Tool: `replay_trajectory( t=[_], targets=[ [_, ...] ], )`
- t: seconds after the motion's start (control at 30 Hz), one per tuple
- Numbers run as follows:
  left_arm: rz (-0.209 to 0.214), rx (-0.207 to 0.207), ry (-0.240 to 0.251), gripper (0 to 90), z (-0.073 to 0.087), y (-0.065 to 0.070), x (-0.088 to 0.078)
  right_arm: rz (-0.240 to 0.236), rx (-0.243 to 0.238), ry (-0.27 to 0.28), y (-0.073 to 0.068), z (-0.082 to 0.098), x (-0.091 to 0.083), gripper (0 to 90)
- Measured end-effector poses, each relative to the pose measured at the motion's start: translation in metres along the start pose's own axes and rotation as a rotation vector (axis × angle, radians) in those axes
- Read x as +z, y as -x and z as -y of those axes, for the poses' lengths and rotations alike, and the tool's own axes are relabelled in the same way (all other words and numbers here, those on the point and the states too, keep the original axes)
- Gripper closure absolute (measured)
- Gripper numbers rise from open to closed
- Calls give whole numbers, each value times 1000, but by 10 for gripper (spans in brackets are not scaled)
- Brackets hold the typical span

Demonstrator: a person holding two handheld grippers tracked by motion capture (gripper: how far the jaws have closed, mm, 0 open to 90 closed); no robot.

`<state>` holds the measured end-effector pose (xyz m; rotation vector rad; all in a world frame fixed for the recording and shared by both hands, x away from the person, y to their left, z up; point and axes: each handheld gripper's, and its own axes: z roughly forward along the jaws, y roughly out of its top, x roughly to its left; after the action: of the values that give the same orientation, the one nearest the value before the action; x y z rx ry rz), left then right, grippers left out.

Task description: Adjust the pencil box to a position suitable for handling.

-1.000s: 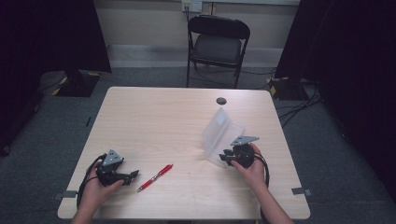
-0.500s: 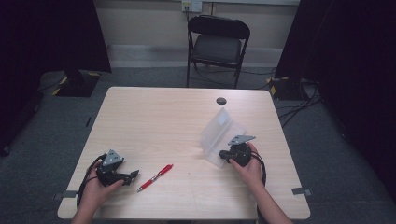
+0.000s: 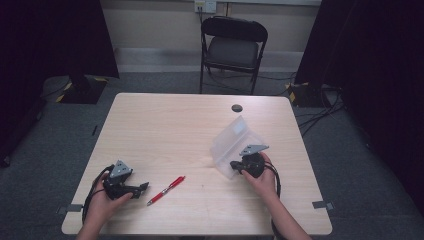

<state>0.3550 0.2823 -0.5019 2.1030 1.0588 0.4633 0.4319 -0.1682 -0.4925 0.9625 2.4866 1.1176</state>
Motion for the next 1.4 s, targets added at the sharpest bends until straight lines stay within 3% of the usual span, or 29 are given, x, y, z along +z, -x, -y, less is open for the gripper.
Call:
replay_trajectory(
  t=[0.3,0.67,0.87,1.1,1.2,1.4],
  targets=[
    [0,1,-1,158,0,0,0,-13,-15,4,-6,-11,13,887],
    [0,0,-1,158,0,0,0,-10,-16,-5,-28,-34,39,882],
    [1,0,0,158,0,0,0,-7,-8,1,-33,-40,47,882],
    [1,0,-1,158,0,0,0,-19,0,3,-29,-41,44,820],
    [1,0,-1,158,0,0,0,-39,-17,27,-28,-44,34,754],
    [0,0,0,158,0,0,0,-36,-29,17,-24,-41,20,645]
  ],
)
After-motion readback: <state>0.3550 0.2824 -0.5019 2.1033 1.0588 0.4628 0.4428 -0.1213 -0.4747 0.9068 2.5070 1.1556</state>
